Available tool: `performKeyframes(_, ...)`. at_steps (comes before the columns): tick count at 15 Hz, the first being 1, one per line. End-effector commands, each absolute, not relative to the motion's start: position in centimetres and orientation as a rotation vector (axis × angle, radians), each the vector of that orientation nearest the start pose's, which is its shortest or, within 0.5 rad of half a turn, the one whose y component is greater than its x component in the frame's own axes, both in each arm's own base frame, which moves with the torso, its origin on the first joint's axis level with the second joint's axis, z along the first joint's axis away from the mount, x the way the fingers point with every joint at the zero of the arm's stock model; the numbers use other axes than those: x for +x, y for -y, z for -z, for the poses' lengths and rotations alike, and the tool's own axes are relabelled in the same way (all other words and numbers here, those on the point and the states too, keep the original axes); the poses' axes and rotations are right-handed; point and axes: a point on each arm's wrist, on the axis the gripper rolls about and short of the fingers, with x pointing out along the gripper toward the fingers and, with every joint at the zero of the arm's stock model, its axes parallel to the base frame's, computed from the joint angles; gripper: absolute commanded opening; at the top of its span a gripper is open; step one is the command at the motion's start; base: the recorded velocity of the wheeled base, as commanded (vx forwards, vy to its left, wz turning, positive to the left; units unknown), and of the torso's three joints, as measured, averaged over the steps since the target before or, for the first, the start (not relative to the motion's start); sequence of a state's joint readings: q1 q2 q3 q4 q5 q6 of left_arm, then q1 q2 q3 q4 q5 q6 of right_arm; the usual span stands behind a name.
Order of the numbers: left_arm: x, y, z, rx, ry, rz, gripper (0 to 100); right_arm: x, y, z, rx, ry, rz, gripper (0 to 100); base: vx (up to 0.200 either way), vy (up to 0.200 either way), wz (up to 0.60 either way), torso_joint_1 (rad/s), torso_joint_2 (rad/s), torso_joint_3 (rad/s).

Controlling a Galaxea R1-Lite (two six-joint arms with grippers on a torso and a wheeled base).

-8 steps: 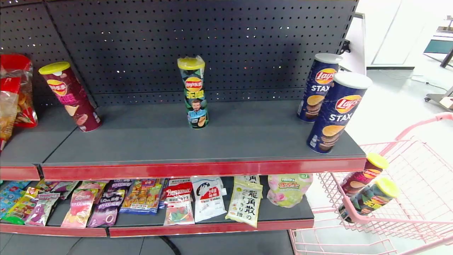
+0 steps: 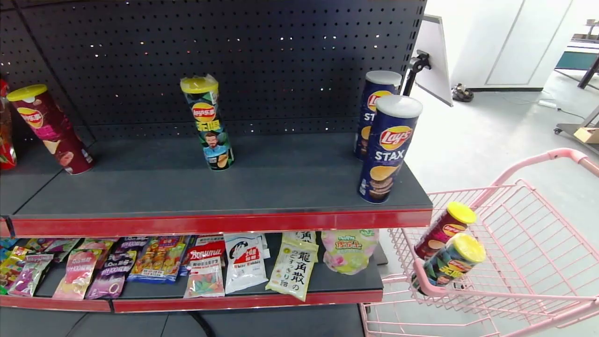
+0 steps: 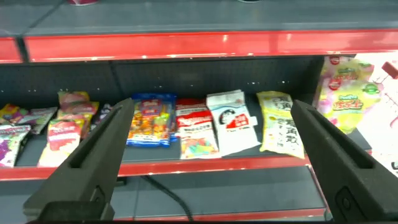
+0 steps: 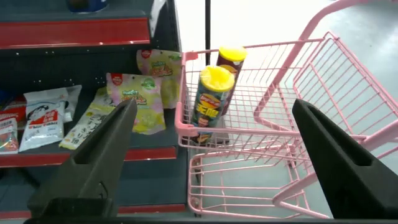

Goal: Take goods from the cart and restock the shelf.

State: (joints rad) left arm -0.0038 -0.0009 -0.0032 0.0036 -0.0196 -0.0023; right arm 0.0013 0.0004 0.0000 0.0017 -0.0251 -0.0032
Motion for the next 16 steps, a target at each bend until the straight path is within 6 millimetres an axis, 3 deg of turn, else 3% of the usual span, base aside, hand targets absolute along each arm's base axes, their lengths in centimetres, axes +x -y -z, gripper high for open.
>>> performKeyframes(1,-2.3,0.04,-7.6,-0.003,0.0,0.023,100,-2.27,0.06,-7.54,-0.003,-0.003,0.023,100,0.0,0.0,-0.6,0.002,0.0,0.002)
performKeyframes(8,-2.3,0.04,-7.6,-0.003,0.0,0.023,100,-2.27,0.06,-7.54,-0.003,-0.003,0.025,100,0.0,0.0,-0.6,0.001,0.0,0.002)
performKeyframes(16,-2.3,0.04,-7.6,-0.002,0.0,0.023,100,-2.27,0.06,-7.54,-0.003,-0.003,0.023,100,0.0,0.0,0.0,-0.011,0.03,0.019)
